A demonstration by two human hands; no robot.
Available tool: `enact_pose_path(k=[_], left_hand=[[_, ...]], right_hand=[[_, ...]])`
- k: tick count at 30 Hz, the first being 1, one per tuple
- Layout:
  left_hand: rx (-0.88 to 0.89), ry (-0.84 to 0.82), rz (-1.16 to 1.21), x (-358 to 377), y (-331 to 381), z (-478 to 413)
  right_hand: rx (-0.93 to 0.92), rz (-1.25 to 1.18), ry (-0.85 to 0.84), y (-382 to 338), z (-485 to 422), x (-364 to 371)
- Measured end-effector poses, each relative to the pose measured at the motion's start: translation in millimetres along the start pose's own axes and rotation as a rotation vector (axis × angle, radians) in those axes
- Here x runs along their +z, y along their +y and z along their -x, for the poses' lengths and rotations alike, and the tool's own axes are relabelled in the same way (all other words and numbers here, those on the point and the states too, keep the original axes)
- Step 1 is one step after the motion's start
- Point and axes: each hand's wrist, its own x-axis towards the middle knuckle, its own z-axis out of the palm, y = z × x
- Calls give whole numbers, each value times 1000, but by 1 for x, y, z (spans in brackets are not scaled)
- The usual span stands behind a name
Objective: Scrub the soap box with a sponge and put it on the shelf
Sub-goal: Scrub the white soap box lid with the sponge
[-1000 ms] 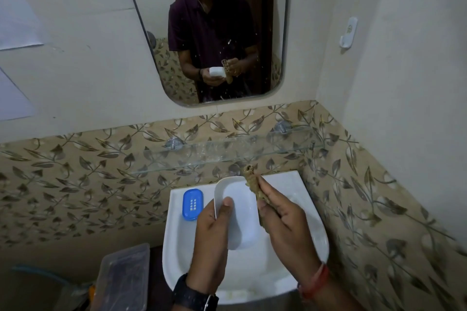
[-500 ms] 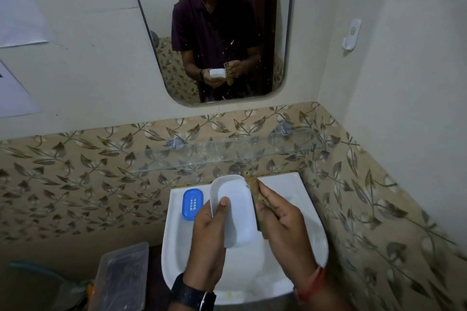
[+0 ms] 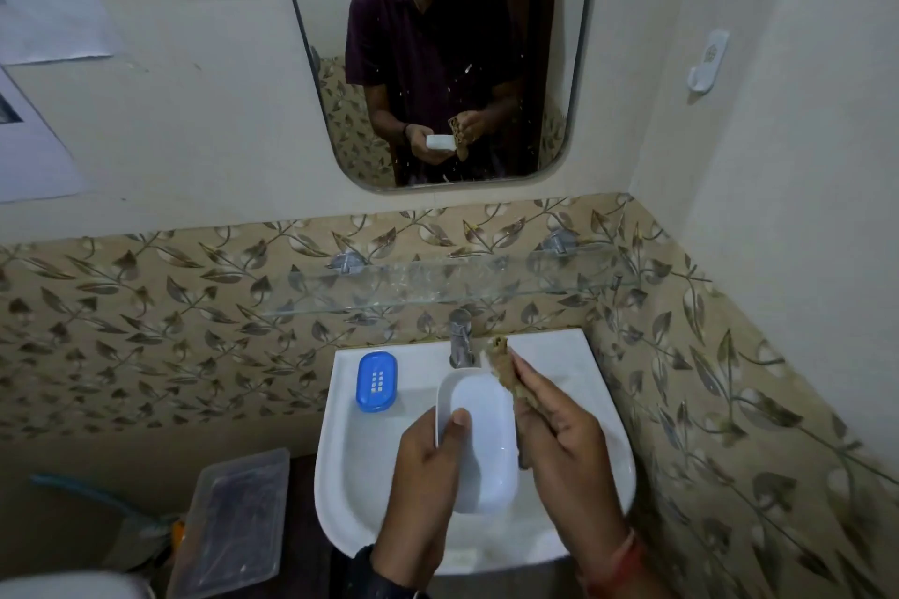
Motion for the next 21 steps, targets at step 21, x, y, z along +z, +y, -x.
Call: enact_pose_path(k=[21], left_hand=[[6,89,31,1,15,-5]], right_hand=[[120,-48,-34,6,30,6]])
